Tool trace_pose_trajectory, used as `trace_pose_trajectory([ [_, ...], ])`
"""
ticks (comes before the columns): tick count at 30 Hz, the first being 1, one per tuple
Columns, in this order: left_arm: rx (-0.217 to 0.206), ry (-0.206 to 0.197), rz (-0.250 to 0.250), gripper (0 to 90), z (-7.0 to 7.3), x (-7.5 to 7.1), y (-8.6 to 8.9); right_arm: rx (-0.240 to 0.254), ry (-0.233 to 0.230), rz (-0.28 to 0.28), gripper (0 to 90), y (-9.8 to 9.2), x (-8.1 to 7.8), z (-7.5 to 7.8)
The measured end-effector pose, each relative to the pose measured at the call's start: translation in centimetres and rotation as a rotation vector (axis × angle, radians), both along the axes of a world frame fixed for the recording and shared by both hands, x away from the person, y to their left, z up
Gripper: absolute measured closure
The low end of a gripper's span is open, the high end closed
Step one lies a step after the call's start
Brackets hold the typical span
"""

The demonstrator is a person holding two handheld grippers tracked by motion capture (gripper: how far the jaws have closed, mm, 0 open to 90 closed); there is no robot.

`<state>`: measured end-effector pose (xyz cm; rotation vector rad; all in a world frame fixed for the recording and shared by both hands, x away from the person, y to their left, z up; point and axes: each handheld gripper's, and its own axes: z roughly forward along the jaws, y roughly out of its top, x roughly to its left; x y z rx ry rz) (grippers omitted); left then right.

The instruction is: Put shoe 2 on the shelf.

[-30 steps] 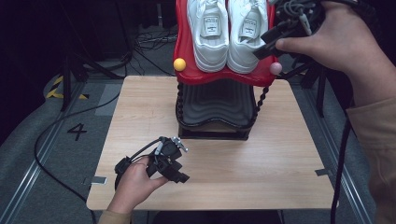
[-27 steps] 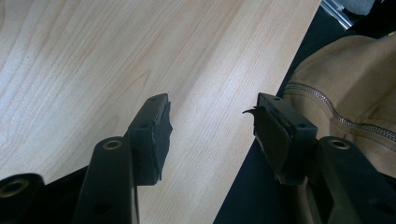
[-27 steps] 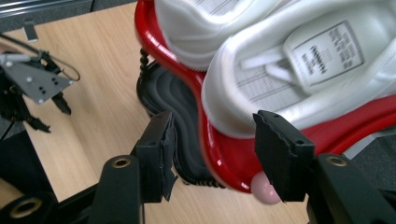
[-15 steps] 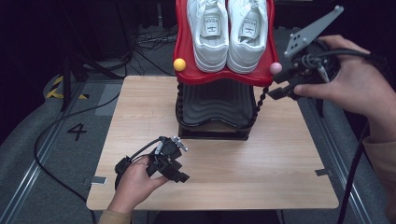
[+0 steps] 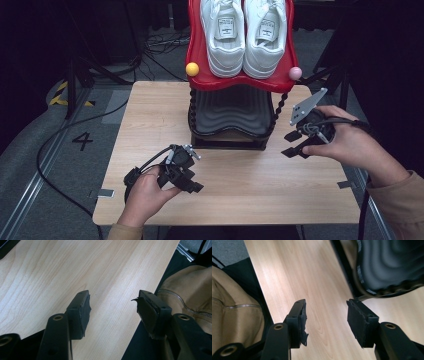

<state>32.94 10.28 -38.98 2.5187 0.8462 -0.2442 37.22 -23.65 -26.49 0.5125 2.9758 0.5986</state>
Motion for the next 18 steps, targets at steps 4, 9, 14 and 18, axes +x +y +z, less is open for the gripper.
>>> trace_pose_trajectory([
  [4,0.004,0.001,0.002,44.1,-0.1,0.0,-0.1,-0.015,0.031,0.014,49.8,0.3,-0.3,-2.3],
  [9,0.006,-0.002,0.004,44.0,-0.2,0.0,-0.1,-0.011,0.056,0.029,49.3,0.9,-0.7,-4.9],
  [14,0.001,0.0,0.015,44.0,-0.2,-0.2,0.2,0.009,0.075,0.056,48.9,1.4,-1.0,-7.3],
  [18,0.004,0.002,0.021,44.2,-0.3,-0.3,0.3,0.011,0.092,0.063,48.9,1.6,-1.0,-9.2],
])
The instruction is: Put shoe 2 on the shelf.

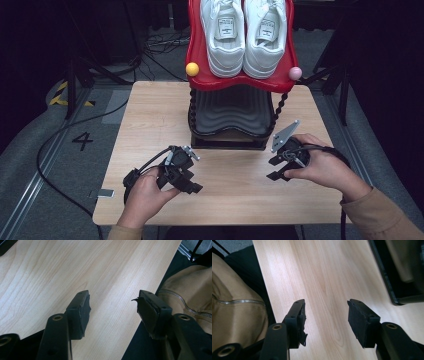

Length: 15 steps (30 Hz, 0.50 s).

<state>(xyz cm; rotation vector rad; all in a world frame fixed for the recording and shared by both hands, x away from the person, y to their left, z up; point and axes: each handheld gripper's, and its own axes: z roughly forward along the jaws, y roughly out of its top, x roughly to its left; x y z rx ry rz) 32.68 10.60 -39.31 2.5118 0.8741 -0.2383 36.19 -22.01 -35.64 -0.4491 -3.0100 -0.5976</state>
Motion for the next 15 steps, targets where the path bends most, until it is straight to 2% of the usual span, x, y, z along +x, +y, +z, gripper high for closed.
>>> trace_pose_trajectory([
  [2,0.002,-0.001,0.004,44.2,-0.1,-0.2,0.1,0.0,0.005,0.013,48.3,0.2,-0.1,-1.2],
  [7,0.005,-0.001,0.023,44.1,-0.3,-0.5,0.6,0.047,0.021,0.038,46.8,0.6,-0.6,-3.6],
  [9,0.001,-0.004,0.033,44.1,-0.4,-0.5,0.7,0.069,0.026,0.037,46.2,0.6,-0.7,-4.6],
  [10,0.002,-0.003,0.038,44.1,-0.5,-0.6,0.8,0.069,0.026,0.037,46.2,0.6,-0.7,-4.6],
  [11,0.003,-0.006,0.043,44.0,-0.6,-0.6,0.8,0.091,0.038,0.023,46.0,0.6,-0.6,-5.7],
  [12,0.003,-0.006,0.043,44.0,-0.6,-0.6,0.8,0.091,0.038,0.023,46.0,0.6,-0.6,-5.7],
  [15,0.007,-0.011,0.055,44.1,-0.9,-0.6,0.9,0.098,0.037,0.002,48.8,0.6,-0.2,-7.3],
])
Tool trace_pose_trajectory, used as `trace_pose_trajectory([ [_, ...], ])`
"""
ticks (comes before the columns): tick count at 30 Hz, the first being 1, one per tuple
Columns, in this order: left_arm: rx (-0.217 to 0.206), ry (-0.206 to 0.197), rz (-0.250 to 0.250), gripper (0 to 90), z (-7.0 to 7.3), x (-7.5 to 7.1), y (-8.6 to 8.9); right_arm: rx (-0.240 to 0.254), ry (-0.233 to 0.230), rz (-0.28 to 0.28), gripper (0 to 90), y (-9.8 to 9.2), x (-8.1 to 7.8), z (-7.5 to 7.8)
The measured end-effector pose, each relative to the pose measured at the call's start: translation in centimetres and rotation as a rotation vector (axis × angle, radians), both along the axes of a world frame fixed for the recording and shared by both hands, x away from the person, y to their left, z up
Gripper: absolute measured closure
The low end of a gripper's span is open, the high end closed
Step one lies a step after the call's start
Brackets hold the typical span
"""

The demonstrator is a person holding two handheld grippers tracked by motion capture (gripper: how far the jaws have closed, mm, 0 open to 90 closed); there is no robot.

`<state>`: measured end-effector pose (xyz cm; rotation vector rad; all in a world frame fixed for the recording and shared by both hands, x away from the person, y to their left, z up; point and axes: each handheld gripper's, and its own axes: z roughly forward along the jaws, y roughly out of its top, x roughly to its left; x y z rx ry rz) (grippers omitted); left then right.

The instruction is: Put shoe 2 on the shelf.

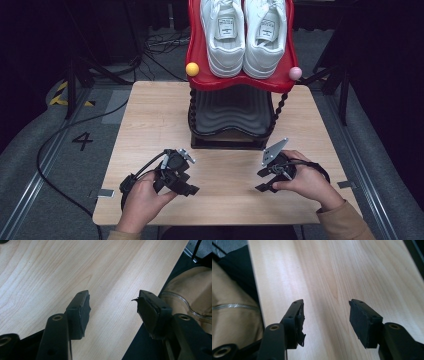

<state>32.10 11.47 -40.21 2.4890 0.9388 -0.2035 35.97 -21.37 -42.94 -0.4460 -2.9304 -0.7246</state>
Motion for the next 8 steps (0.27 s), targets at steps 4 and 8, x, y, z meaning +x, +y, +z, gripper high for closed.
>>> trace_pose_trajectory([
  [4,-0.007,-0.006,0.072,41.7,-0.6,0.6,0.9,0.075,0.012,-0.018,47.0,0.3,0.2,-1.4],
  [8,-0.035,-0.017,0.096,41.0,-0.8,0.9,1.6,0.098,-0.026,-0.028,45.8,0.3,0.3,-1.8],
])
